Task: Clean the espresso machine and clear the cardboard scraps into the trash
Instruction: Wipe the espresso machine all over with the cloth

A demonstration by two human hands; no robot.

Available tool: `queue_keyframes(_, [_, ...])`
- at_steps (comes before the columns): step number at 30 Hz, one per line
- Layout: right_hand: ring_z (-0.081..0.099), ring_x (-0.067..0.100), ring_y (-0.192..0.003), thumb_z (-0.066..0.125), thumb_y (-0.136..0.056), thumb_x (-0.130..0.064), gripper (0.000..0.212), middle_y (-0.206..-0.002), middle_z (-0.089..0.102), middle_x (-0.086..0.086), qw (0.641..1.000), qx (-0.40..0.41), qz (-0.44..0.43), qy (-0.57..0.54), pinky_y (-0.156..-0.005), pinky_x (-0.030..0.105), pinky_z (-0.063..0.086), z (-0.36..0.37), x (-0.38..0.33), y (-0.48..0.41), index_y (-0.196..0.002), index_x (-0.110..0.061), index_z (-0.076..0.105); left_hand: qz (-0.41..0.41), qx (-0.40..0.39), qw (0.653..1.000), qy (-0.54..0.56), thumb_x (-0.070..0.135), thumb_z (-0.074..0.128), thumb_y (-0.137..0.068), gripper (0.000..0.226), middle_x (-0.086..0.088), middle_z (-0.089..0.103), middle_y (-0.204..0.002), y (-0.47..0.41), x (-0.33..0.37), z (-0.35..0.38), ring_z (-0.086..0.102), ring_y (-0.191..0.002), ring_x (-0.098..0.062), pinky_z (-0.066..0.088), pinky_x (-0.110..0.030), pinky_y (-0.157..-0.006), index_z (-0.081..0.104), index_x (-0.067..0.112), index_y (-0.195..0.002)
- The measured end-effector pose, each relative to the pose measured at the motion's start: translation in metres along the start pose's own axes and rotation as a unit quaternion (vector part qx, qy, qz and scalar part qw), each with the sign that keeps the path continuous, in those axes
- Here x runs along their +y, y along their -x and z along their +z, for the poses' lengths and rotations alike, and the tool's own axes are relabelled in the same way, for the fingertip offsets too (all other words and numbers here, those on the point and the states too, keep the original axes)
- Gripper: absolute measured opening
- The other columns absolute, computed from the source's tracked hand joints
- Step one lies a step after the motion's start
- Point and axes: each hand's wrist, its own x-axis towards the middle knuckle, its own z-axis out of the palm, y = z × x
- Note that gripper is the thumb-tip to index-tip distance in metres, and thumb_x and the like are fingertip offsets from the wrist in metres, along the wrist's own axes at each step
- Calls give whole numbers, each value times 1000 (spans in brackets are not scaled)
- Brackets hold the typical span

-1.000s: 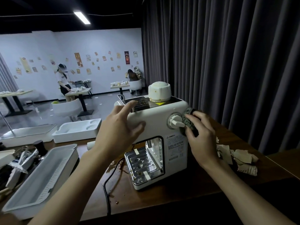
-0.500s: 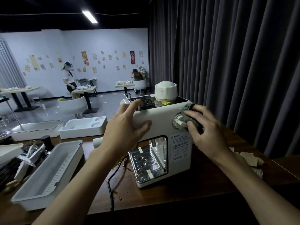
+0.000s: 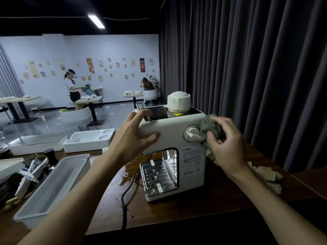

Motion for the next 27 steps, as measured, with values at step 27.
queue_keyframes(27, [56,25,-105,74,-76,7,33,-116,57,13,987,-3,-98,126,-96,22,41,14,4,34,-107,-2,70,-9,-5,1000,9,40,73,-84,57,8,45,-121,0,1,2,56,-90,-15,50,-20,-72,46,34,-133])
